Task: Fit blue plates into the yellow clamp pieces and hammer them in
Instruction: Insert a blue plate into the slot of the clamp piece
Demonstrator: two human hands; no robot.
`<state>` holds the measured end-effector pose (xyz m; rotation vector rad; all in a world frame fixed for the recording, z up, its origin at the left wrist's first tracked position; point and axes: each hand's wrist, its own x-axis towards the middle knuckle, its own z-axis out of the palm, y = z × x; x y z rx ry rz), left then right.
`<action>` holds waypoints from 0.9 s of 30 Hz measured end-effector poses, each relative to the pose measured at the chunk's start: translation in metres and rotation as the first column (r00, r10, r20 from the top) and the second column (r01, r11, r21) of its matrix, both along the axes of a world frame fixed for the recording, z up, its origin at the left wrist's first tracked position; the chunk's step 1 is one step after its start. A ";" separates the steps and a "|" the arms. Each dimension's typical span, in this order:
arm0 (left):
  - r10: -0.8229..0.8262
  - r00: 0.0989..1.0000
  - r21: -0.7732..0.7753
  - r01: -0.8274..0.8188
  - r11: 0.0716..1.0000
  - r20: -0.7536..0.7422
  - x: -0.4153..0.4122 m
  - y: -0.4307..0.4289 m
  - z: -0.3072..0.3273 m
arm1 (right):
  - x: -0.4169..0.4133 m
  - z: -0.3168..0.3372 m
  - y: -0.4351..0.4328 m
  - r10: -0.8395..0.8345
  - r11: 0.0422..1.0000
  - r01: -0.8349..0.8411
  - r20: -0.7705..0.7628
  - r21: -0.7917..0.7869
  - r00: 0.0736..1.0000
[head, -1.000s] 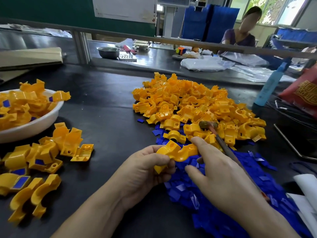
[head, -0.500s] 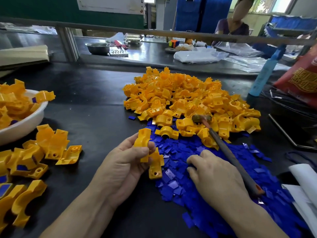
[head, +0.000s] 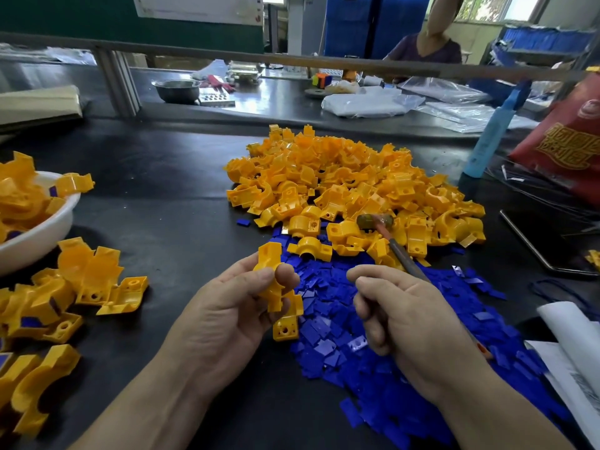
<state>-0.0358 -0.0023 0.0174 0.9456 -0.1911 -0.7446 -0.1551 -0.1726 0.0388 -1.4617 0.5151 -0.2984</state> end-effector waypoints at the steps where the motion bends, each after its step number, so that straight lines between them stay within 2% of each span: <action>1: -0.019 1.000 0.008 0.018 1.000 0.009 -0.001 0.000 0.000 | 0.000 0.001 0.000 0.005 0.998 -0.006 0.010 0.069 1.000; 6: -0.071 0.993 0.061 0.065 0.996 0.089 -0.001 0.000 0.001 | -0.001 0.002 -0.001 0.065 0.992 -0.063 -0.019 0.112 0.998; 12: -0.056 0.986 0.120 0.037 0.992 0.159 -0.007 -0.002 0.002 | -0.001 0.000 0.002 0.113 0.988 -0.112 -0.007 0.103 0.994; 16: -0.039 0.979 0.168 0.005 0.986 0.200 -0.008 -0.002 0.005 | -0.002 -0.002 0.001 -0.010 0.990 0.008 -0.012 -0.140 1.000; 18: -0.023 0.973 0.201 -0.024 0.979 0.228 -0.009 -0.001 0.005 | -0.003 -0.004 -0.001 -0.011 0.982 0.011 0.001 -0.188 1.000; 21: -0.045 0.942 0.303 -0.061 0.951 0.333 -0.015 -0.001 0.006 | -0.002 -0.002 0.002 0.016 0.994 -0.013 0.033 -0.112 0.999; 24: -0.086 0.888 0.443 -0.139 0.885 0.451 -0.021 -0.004 0.007 | -0.003 0.001 0.006 0.044 0.999 -0.045 0.115 0.004 0.992; 27: -0.078 0.868 0.475 -0.191 0.859 0.491 -0.023 -0.005 0.007 | -0.003 0.001 0.009 0.089 0.995 -0.096 0.195 0.025 0.977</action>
